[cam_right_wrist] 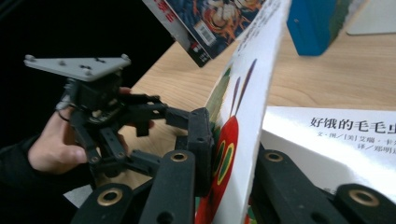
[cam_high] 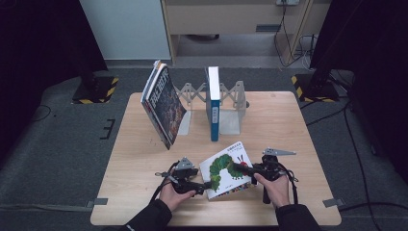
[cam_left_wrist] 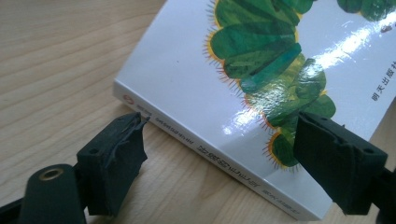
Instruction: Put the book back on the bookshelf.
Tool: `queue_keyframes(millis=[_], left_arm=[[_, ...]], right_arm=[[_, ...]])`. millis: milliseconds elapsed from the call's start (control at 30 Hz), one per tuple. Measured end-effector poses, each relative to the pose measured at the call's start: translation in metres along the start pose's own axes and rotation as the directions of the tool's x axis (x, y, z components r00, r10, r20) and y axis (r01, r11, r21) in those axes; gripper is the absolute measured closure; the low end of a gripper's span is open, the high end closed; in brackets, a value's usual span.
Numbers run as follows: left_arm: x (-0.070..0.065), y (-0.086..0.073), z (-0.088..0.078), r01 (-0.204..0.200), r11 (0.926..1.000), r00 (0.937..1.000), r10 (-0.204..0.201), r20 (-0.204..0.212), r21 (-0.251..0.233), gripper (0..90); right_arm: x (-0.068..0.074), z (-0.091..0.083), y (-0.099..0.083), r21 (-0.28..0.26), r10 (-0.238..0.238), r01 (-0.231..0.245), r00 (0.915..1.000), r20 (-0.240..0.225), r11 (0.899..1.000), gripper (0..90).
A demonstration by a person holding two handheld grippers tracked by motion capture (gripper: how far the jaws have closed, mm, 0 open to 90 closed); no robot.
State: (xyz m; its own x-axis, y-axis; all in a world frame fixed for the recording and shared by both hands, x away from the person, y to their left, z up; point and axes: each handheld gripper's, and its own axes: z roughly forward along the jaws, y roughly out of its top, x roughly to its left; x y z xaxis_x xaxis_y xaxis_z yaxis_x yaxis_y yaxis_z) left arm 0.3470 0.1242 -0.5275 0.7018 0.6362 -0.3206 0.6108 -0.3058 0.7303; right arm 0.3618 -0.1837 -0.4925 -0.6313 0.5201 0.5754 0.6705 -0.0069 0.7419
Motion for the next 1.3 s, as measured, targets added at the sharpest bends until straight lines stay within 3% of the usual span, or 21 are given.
queue_keyframes(millis=[133, 267, 333, 533, 733, 967, 1067, 1300], left_arm=[[0.000, -0.001, 0.003, 0.025, 0.9997, 0.9995, -0.025, 0.022, -0.003, 12.6], [0.000, -0.001, 0.005, 0.018, 0.9998, 0.9994, -0.018, 0.029, 0.005, 9.8], [0.000, -0.002, 0.007, 0.039, 0.9992, 0.9978, -0.039, 0.053, 0.008, 9.4], [-0.001, -0.002, 0.009, 0.022, 0.9997, 0.9975, -0.023, 0.067, 0.009, 6.6], [-0.002, -0.003, 0.010, 0.007, 0.9999, 0.9979, -0.007, 0.064, 0.008, 5.5], [0.002, -0.003, 0.010, 0.057, 0.9983, 0.9941, -0.056, 0.093, -0.012, 3.4], [0.001, -0.003, 0.010, 0.053, 0.9985, 0.9946, -0.052, 0.090, -0.012, 3.5], [0.001, -0.003, 0.010, 0.051, 0.9986, 0.9950, -0.050, 0.087, -0.014, 3.5]], right_arm=[[0.002, -0.002, 0.002, -0.027, -0.008, 0.007, 0.9996, -0.028, 1.000, 84.1], [0.002, -0.003, 0.002, -0.031, -0.017, 0.016, 0.9994, -0.029, 0.999, 84.2], [0.002, -0.003, 0.002, -0.034, -0.022, 0.021, 0.9993, -0.029, 0.999, 84.3], [0.003, -0.003, 0.003, -0.039, -0.038, 0.036, 0.9987, -0.035, 0.999, 84.5], [-0.001, -0.003, 0.001, -0.022, -0.046, 0.046, 0.9989, 0.004, 0.999, 82.2], [-0.006, 0.000, -0.003, 0.017, -0.070, 0.069, 0.9942, 0.081, 0.997, 75.3], [-0.009, 0.001, -0.007, 0.028, -0.047, 0.044, 0.9932, 0.107, 0.999, 72.5], [-0.014, 0.005, -0.012, 0.059, -0.049, 0.040, 0.9871, 0.153, 0.997, 65.5]])
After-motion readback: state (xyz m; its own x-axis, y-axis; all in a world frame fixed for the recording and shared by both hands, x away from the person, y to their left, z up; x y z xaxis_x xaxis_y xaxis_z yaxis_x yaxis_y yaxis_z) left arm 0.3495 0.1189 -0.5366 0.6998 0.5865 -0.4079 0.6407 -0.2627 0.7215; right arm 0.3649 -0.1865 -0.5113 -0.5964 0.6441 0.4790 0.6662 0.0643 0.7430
